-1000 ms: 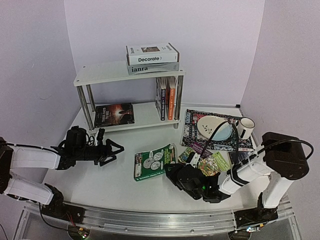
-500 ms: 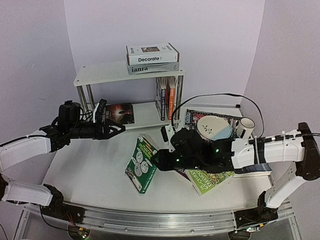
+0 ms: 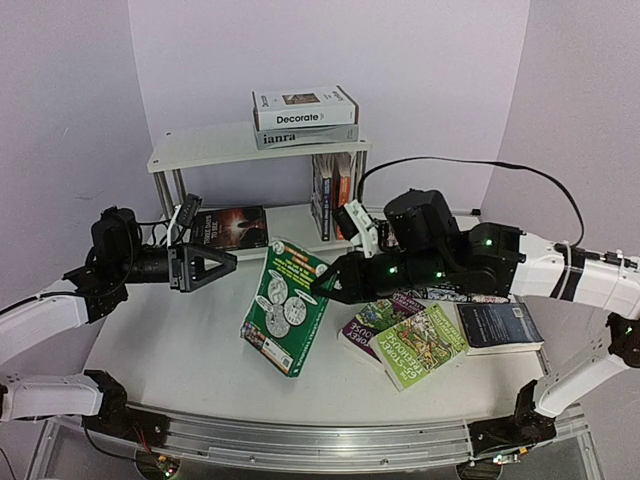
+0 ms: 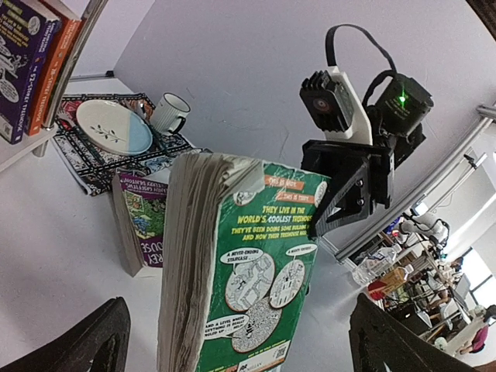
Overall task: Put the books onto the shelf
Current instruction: Pass from the right arm to the left
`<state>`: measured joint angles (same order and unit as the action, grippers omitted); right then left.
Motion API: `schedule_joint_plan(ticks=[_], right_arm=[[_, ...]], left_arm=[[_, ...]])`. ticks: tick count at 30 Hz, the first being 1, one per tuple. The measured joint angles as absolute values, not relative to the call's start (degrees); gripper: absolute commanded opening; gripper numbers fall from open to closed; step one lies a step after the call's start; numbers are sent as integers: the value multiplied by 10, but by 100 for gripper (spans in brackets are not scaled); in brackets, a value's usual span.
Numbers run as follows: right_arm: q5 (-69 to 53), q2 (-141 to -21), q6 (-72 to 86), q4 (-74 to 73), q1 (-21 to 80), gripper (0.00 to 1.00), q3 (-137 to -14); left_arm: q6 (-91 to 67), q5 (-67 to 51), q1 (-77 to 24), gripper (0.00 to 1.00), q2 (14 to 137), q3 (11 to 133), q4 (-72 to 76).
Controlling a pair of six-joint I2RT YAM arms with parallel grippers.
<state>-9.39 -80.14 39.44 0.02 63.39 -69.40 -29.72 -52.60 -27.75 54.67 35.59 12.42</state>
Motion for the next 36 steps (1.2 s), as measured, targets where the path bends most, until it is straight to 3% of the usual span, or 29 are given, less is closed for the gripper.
schedule_joint_plan(ticks=[11,16,23,26,29,31,32,36], right_arm=[[-162,-819,415,-14,634,2,-777],[-180,-835,418,-16,634,2,-785],[-196,-855,418,-15,634,2,-791],[-201,-857,418,-15,634,3,-792],[-202,-857,417,-14,634,6,-793],[-200,-857,415,-17,634,14,-793],[-196,-857,414,-20,634,23,-793],[-180,-856,409,-27,630,47,-791]], left_arm=[[-320,-570,-281,99,547,340,141],[-329,-581,-283,82,548,340,144],[-333,-601,-304,72,574,340,155],[-333,-603,-311,57,586,340,155],[-335,-602,-312,21,589,340,155],[-334,-600,-312,5,589,340,155],[-335,-600,-311,1,589,340,155],[-336,-591,-311,0,589,340,156]])
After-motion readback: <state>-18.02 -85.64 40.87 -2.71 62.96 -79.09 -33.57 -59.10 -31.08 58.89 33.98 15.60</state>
